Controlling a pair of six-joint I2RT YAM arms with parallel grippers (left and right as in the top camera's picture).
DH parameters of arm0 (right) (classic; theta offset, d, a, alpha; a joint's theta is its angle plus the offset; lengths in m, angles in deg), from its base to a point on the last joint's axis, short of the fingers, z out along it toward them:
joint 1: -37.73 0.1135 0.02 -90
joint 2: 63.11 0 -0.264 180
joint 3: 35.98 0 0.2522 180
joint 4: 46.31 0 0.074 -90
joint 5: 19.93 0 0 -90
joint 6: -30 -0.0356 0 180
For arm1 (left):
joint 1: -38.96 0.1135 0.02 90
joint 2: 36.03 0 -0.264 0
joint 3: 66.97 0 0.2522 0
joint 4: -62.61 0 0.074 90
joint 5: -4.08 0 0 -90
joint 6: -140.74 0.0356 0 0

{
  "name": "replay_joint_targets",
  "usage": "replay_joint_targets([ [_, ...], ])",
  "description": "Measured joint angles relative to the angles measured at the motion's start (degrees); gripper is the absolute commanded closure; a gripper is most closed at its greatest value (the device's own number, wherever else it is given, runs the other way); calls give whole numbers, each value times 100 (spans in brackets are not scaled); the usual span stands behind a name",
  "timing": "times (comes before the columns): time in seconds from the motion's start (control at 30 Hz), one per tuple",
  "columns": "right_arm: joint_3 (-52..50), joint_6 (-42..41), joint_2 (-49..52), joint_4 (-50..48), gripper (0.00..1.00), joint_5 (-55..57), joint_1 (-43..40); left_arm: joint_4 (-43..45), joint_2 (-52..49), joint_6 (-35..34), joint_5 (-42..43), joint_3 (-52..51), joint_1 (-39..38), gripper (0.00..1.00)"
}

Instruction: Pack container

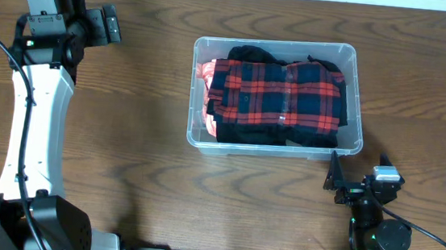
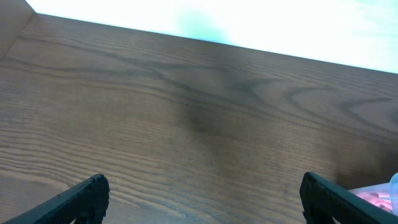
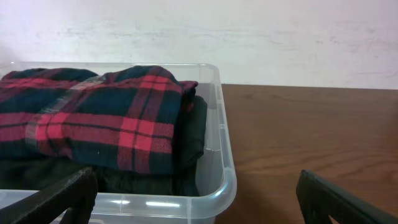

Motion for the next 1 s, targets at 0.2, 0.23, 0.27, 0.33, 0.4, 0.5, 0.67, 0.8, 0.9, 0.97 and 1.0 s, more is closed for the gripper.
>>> replay_joint_targets([
  [0.2, 0, 13, 0, -2, 1, 0, 0, 2, 0, 0, 0, 0, 0, 2],
  [0.23, 0, 13, 0, 0, 1, 0, 0, 2, 0, 0, 0, 0, 0, 2],
  [0.27, 0, 13, 0, 0, 1, 0, 0, 2, 0, 0, 0, 2, 0, 2],
  [0.33, 0, 13, 0, 0, 1, 0, 0, 2, 0, 0, 0, 0, 0, 2],
  [0.4, 0, 13, 0, 0, 1, 0, 0, 2, 0, 0, 0, 0, 0, 2],
  [0.5, 0, 13, 0, 0, 1, 0, 0, 0, 0, 0, 0, 0, 0, 2],
  [0.67, 0, 13, 0, -2, 1, 0, 0, 0, 0, 0, 0, 2, 0, 2],
  [0.8, 0, 13, 0, -2, 1, 0, 0, 0, 0, 0, 0, 0, 0, 2],
  [0.9, 0, 13, 0, 0, 1, 0, 0, -24, 0, 0, 0, 2, 0, 2],
  [0.97, 0, 13, 0, -2, 1, 0, 0, -177, 0, 0, 0, 0, 0, 2],
  [1.0, 0, 13, 0, 0, 1, 0, 0, -251, 0, 0, 0, 0, 0, 2],
])
